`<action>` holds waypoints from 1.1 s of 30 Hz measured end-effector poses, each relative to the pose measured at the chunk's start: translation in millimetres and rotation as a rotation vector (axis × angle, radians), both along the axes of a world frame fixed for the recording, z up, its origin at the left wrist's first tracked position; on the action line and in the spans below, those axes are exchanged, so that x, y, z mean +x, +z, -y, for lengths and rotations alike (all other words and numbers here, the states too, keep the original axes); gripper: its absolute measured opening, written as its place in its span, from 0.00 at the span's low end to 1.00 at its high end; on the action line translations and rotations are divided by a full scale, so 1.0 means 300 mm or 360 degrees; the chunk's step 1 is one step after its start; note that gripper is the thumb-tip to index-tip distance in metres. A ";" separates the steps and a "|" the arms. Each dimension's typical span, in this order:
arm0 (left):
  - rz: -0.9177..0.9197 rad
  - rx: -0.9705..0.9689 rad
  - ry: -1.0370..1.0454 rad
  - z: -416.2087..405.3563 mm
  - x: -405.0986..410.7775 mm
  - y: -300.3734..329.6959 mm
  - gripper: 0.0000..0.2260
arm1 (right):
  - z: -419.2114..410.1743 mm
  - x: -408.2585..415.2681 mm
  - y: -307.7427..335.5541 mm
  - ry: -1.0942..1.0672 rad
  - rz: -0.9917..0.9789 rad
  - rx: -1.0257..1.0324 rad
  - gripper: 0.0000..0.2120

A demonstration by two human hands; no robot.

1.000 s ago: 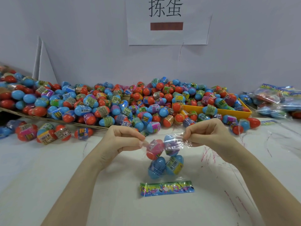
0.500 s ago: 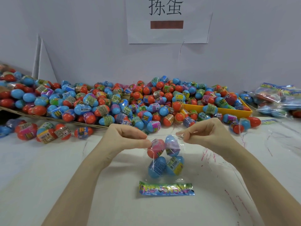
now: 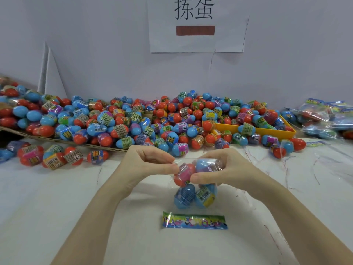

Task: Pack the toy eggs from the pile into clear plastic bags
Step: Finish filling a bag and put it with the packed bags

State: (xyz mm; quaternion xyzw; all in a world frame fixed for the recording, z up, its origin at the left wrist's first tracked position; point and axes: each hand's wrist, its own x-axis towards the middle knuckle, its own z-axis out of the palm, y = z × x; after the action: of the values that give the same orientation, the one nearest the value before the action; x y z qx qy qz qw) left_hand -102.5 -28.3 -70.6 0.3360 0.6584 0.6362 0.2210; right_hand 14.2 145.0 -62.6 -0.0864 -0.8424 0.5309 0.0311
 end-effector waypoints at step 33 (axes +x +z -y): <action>0.0427 -0.0178 -0.0367 -0.011 0.015 -0.016 0.10 | -0.034 0.024 0.006 0.0157 0.0113 -0.0683 0.10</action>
State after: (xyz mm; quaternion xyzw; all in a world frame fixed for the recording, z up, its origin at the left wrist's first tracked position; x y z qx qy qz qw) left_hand -98.1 -24.9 -75.4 0.3088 0.6144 0.6082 0.3967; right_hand 21.3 155.1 -60.9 -0.0683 -0.7139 0.6955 -0.0438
